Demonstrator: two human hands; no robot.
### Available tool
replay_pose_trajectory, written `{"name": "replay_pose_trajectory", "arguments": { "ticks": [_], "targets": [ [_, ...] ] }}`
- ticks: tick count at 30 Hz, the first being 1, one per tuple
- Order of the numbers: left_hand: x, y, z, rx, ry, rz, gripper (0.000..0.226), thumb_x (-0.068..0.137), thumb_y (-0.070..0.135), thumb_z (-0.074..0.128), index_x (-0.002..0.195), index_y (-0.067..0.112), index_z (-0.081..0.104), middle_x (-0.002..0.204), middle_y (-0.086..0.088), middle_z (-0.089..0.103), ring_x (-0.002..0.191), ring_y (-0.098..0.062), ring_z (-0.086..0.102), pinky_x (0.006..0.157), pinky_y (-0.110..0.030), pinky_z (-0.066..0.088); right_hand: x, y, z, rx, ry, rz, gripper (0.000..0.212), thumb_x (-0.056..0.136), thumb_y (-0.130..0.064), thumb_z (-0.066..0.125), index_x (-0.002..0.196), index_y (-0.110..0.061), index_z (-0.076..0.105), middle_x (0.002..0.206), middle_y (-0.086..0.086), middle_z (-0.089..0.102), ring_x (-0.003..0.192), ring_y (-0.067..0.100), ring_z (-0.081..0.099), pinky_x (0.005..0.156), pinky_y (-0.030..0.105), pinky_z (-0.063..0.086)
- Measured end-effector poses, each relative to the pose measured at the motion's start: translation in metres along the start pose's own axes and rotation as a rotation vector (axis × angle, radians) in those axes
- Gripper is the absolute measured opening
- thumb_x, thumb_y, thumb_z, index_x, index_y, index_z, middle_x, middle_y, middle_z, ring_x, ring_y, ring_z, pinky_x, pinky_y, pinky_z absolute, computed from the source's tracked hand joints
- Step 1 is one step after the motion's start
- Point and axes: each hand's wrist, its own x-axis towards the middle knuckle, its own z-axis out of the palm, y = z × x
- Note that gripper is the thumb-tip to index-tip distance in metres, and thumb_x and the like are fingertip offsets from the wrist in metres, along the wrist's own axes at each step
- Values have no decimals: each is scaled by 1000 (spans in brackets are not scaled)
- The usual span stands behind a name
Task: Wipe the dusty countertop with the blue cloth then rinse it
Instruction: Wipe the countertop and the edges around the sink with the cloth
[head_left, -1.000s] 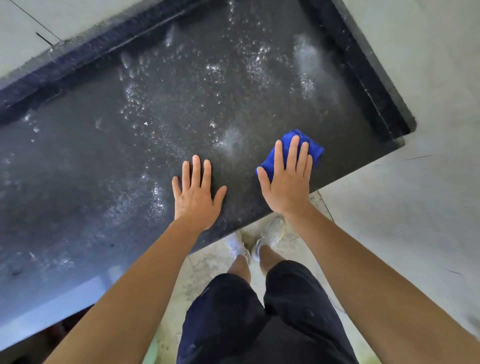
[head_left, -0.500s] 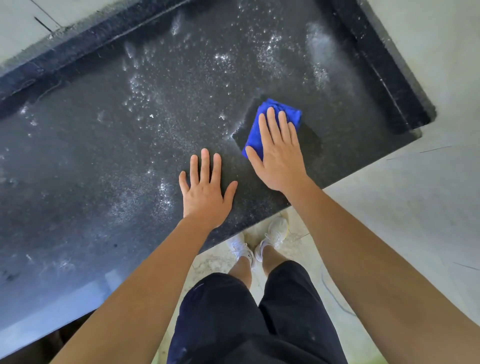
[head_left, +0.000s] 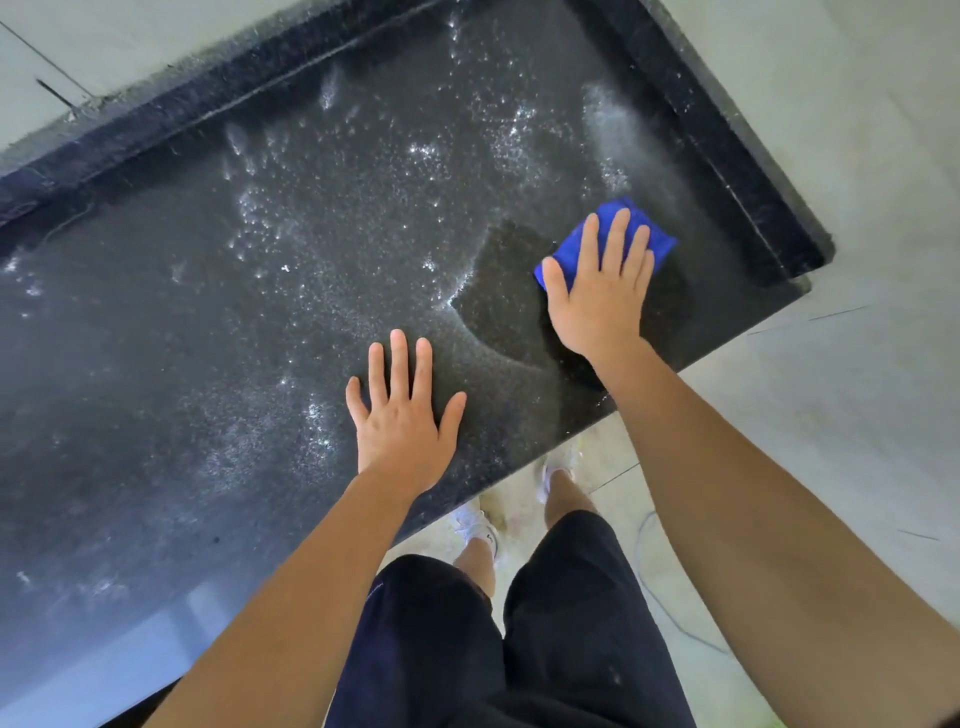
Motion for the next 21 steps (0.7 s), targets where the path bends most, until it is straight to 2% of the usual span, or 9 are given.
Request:
{"name": "replay_pose_trajectory", "arguments": {
  "ticks": [5,9,12,15,18,21],
  "targets": [
    [1,0,-2,19,7,-3,75,98,63,16,158,19,8,166,-7,0,151,-31,4,116,-58,17,9,-60,11,-13,-22,-236,75,101,-61,20,159,-14,10,166,15,0,152,39,-3,124,51,1],
    [2,10,-9,-12,49,-58,74,95,61,25,153,14,29,163,-10,17,148,-33,16,113,-60,21,-19,-2,5,-49,-35,-421,74,101,-62,26,158,-15,19,166,14,10,152,38,6,123,50,10],
    [13,31,-18,-45,92,-54,72,96,59,28,151,12,33,162,-14,19,148,-34,17,113,-62,19,-28,71,-6,-52,-16,-298,74,100,-63,27,158,-16,21,165,14,12,151,40,10,121,52,14],
    [34,64,-30,-37,139,77,68,98,57,34,151,13,34,163,-15,17,148,-35,18,111,-62,21,-13,110,-22,-50,-52,-240,73,100,-62,30,158,-19,18,166,14,9,151,41,8,121,55,15],
    [64,94,-39,-8,139,160,68,98,58,32,152,16,33,164,-13,14,150,-34,15,113,-61,19,15,105,-27,-25,-62,-212,74,100,-62,31,158,-20,14,166,13,3,152,39,1,122,54,7],
    [90,109,-40,33,68,142,71,98,63,26,155,20,24,165,-10,9,152,-31,6,116,-61,12,60,80,-31,-28,-33,-172,76,100,-64,24,159,-19,11,166,16,2,152,40,-1,123,53,4]
  ]
}}
